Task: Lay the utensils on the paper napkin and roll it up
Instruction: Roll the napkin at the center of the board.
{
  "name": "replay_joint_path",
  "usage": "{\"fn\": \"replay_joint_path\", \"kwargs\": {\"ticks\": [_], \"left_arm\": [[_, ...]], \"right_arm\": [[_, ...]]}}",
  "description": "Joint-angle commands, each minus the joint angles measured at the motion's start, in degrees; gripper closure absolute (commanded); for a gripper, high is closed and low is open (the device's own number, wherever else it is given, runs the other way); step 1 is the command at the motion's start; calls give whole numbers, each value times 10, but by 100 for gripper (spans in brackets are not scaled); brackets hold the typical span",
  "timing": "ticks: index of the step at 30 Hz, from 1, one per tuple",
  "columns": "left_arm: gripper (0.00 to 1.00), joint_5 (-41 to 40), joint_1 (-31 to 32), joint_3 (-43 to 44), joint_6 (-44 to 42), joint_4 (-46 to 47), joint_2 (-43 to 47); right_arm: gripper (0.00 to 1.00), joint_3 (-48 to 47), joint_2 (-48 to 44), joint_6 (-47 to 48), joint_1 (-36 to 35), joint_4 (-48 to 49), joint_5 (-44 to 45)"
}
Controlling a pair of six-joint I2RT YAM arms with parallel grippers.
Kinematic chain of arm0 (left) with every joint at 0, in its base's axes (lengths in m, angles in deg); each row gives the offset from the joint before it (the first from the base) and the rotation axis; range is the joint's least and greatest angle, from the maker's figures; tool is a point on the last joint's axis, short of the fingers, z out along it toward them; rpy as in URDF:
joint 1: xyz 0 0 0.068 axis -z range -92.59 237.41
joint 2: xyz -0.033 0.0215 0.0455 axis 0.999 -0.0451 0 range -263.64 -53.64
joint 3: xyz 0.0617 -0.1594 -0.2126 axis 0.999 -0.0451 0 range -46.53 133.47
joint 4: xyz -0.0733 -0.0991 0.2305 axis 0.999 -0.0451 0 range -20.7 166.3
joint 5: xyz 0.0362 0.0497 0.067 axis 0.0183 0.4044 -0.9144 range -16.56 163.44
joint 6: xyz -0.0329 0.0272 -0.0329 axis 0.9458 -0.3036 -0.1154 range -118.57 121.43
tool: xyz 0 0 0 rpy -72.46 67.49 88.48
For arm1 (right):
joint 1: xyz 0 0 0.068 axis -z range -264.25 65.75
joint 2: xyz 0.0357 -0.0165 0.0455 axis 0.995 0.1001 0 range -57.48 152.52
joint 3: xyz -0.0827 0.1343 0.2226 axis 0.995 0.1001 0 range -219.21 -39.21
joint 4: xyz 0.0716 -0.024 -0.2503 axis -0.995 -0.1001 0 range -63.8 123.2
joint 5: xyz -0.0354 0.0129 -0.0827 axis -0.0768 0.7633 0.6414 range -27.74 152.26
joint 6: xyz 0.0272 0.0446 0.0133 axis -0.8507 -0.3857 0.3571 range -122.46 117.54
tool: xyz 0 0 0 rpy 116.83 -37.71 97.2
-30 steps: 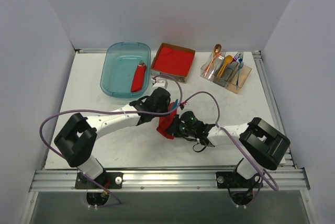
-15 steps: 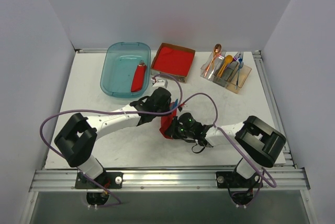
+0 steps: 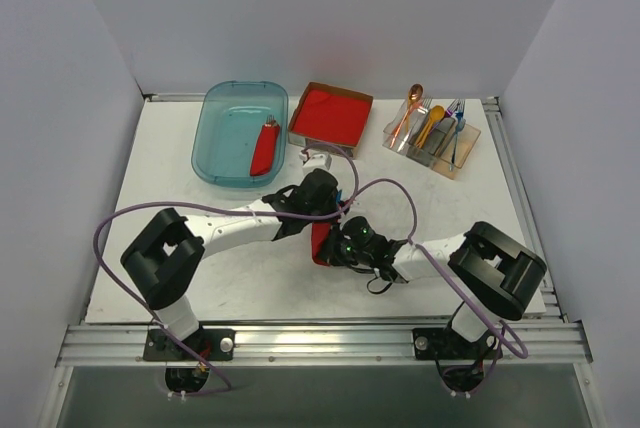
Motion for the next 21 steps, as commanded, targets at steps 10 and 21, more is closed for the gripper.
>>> {"fn": "replay_joint_path", "kwargs": {"ticks": [10, 21], "left_arm": [[98, 9, 6, 37, -1, 43, -27], [98, 10, 6, 50, -20, 61, -43]], "right_arm": [[97, 13, -41, -5, -1, -15, 40], [91, 27, -122, 0, -2, -75, 81]]}}
